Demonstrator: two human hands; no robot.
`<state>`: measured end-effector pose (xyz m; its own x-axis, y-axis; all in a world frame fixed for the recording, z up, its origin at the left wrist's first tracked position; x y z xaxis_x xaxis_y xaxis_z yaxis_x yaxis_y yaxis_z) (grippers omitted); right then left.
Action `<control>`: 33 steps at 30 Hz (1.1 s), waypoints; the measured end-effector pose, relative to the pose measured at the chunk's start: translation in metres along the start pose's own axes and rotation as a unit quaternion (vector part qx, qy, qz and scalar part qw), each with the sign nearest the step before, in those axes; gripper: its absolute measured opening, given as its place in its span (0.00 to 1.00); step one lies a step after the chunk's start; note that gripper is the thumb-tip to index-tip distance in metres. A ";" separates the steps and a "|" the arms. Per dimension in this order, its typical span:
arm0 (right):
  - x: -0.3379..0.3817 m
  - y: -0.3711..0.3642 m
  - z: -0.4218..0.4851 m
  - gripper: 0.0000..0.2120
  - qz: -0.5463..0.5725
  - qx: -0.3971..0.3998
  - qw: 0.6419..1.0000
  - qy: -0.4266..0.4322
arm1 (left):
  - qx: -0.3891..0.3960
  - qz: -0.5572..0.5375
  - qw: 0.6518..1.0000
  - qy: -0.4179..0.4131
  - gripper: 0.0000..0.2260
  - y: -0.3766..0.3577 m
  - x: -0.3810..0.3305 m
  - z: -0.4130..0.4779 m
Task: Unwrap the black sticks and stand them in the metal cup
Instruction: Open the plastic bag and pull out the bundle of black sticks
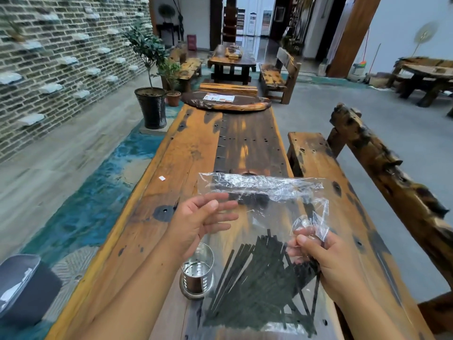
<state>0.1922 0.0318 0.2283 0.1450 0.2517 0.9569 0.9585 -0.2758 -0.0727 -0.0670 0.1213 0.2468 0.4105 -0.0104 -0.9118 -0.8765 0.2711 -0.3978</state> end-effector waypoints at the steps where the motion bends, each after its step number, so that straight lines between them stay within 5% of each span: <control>1: 0.000 0.005 0.002 0.05 -0.004 -0.001 1.000 0.000 | -0.007 0.008 1.000 0.000 0.09 -0.003 0.002 0.000; 5: 0.000 0.021 0.005 0.10 -0.031 -0.002 0.999 0.007 | -0.025 0.031 0.999 0.005 0.09 -0.012 0.007 -0.002; 9: 0.010 0.033 0.000 0.33 -0.021 -0.035 0.999 0.010 | -0.034 0.036 0.999 -0.005 0.08 -0.021 0.006 -0.003; 11: 0.023 0.042 -0.003 0.27 -0.027 -0.089 0.995 0.043 | -0.036 0.043 0.998 -0.011 0.08 -0.024 0.005 -0.003; 16: 0.073 0.043 -0.041 0.29 -0.126 -0.231 0.942 0.209 | -0.042 0.068 0.997 -0.020 0.07 -0.033 0.000 -0.001; 23: 0.101 -0.053 -0.057 0.18 -0.310 -0.064 0.847 0.427 | -0.036 0.107 0.993 -0.030 0.07 -0.050 -0.008 -0.003; 33: 0.104 -0.111 -0.041 0.07 -0.360 0.002 0.815 0.455 | -0.003 0.082 0.995 -0.059 0.09 -0.073 -0.015 -0.017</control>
<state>0.0907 0.0502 0.3476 -0.6954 -0.4450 0.5642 0.7156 -0.3571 0.6003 -0.0129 0.0853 0.2876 0.2871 0.1461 -0.9467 -0.9357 0.2542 -0.2446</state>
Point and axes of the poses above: each hand's wrist, its own z-axis towards the middle knuckle, its own y-axis out of the back of the hand, x = y × z, the point moved 7 cm from there along z, towards the middle knuckle, and after that the axes turned 9 degrees about -y, right-handed, at the moved point
